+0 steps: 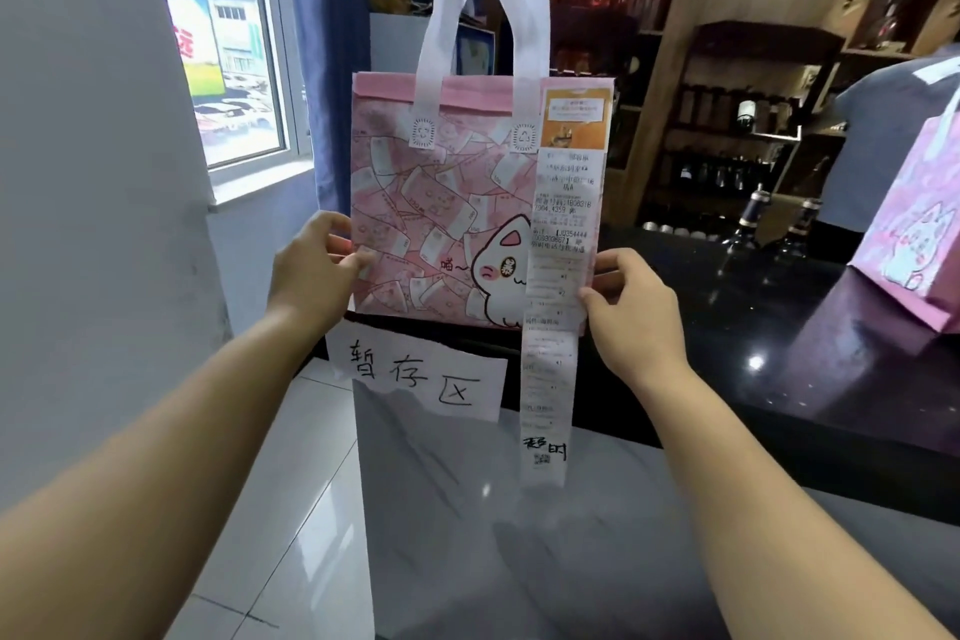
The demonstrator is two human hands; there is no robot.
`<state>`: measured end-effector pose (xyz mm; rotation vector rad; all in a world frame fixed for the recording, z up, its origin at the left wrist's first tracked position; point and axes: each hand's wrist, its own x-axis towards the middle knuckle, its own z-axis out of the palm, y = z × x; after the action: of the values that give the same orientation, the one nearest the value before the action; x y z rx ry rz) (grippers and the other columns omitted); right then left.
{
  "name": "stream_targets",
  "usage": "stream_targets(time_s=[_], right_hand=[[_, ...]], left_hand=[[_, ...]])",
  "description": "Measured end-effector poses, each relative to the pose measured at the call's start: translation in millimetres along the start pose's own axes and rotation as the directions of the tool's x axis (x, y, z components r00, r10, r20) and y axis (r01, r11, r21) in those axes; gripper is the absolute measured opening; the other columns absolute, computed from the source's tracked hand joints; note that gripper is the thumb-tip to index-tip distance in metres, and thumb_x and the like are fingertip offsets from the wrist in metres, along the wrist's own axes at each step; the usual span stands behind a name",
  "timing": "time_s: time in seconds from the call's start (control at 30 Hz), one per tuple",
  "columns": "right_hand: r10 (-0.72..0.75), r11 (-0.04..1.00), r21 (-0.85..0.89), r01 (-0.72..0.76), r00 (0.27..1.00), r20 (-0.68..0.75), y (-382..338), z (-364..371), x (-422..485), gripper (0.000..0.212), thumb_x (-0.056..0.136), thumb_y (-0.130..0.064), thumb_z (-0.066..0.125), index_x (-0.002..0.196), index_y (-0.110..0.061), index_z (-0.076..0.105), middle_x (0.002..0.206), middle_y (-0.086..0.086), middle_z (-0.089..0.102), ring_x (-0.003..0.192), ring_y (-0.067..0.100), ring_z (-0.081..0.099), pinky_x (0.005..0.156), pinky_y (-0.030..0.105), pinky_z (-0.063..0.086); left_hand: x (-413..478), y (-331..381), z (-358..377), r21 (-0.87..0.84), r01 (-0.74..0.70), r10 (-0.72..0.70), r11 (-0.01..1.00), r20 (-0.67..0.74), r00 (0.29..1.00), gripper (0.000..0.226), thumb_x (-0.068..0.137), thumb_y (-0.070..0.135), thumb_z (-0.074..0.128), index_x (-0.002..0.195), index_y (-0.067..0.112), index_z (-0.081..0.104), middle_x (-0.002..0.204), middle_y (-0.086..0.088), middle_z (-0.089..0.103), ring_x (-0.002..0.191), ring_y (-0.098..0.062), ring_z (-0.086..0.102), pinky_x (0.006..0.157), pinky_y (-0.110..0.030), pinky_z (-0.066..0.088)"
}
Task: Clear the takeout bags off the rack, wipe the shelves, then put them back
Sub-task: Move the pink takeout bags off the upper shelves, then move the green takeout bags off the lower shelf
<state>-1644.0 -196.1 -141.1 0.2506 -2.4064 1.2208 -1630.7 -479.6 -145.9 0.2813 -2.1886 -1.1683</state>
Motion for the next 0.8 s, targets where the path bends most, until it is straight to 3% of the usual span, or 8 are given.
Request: stream_targets(time_s=[0.17, 0.53, 0.7, 0.8], right_hand=[[-0.009, 1.000, 0.027, 0.009, 1.000, 0.001, 3.7, 5.6, 7.7, 0.013, 0.085, -0.024, 0.065, 0.095, -0.029, 0.058, 0.086, -0.016, 0.062, 0.081, 0.000, 0.058, 0.060, 0.016, 0.040], [-0.030, 1.000, -0.011, 0.030, 0.999, -0.040, 1.1, -7.9, 3.9, 0.015, 0.082, -0.033, 0.067, 0.094, -0.026, 0.062, 0.086, -0.014, 0.064, 0.080, 0.000, 0.059, 0.063, 0.016, 0.043], [-0.122, 0.989, -0.096, 0.115, 0.990, -0.072, -9.7, -23.0, -20.7, 0.009, 0.084, -0.031, 0.065, 0.090, -0.026, 0.062, 0.085, -0.012, 0.064, 0.078, 0.001, 0.059, 0.065, 0.020, 0.047], [-0.168, 0.978, -0.128, 0.162, 0.985, -0.036, -19.9, -29.4, -47.5, 0.006, 0.085, -0.028, 0.065, 0.088, -0.024, 0.063, 0.080, -0.013, 0.064, 0.073, 0.001, 0.059, 0.063, 0.021, 0.047]], left_hand=[[10.1, -10.5, 6.8, -0.001, -0.003, 0.003, 1.000, 0.001, 1.000, 0.026, 0.086, 0.029, 0.065, 0.110, 0.025, 0.055, 0.081, 0.014, 0.059, 0.072, 0.000, 0.056, 0.056, -0.016, 0.038], [3.6, -11.4, -0.7, 0.074, -0.045, 0.045, 0.996, 0.006, 0.999, 0.039, 0.084, 0.039, 0.065, 0.116, 0.019, 0.056, 0.095, 0.009, 0.060, 0.071, 0.004, 0.053, 0.054, -0.013, 0.035], [-27.4, -9.2, -27.1, 0.152, -0.082, 0.072, 0.985, 0.071, 0.995, 0.027, 0.083, 0.039, 0.064, 0.105, 0.024, 0.059, 0.097, 0.009, 0.063, 0.073, 0.003, 0.056, 0.057, -0.012, 0.034], [-57.5, -5.4, -47.9, 0.201, -0.110, 0.088, 0.974, 0.114, 0.990, 0.020, 0.084, 0.037, 0.064, 0.099, 0.025, 0.058, 0.094, 0.008, 0.063, 0.070, 0.001, 0.056, 0.050, -0.008, 0.035]])
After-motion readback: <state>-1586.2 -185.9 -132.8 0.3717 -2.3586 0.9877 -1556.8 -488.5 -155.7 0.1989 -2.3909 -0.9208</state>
